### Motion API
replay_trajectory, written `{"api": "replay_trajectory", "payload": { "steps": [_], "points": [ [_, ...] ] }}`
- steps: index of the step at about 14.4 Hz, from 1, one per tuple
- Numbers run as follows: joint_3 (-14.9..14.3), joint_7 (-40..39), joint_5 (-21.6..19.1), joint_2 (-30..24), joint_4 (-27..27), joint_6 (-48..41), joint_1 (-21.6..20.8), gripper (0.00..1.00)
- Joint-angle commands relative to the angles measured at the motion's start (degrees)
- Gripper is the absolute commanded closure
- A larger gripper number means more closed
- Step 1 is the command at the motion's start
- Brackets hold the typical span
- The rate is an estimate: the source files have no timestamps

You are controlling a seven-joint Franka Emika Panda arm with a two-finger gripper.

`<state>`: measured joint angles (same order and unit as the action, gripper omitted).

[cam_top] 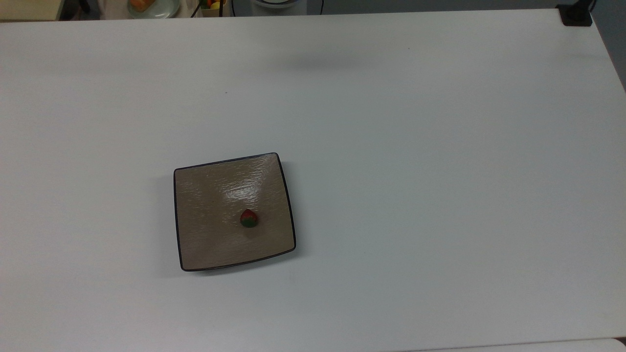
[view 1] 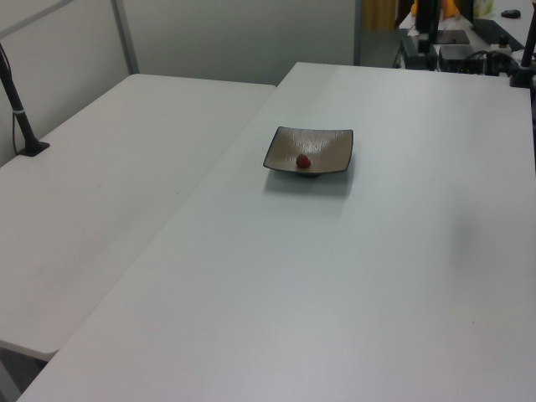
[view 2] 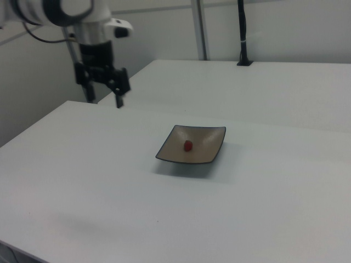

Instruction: Strawberries on a ceramic plate

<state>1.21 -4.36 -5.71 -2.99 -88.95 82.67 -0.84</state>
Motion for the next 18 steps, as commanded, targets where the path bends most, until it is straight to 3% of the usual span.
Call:
{"api": "replay_trajectory", "payload": {
  "steps": [1, 5, 9, 18],
  "points": [
    [-3.2, 1.6, -0.2, -2.5, -2.1, -0.1, -6.7, 0.00],
    [-4.2, 1.6, 0.0, -0.7, -2.4, 5.8, -10.1, 0.00],
    [-7.6, 1.2, -0.2, 1.6, -2.5, 12.1, -12.5, 0.00],
    [-7.5, 1.5, -0.3, 3.9, -2.0, 15.2, -12.3, 0.00]
  ]
}}
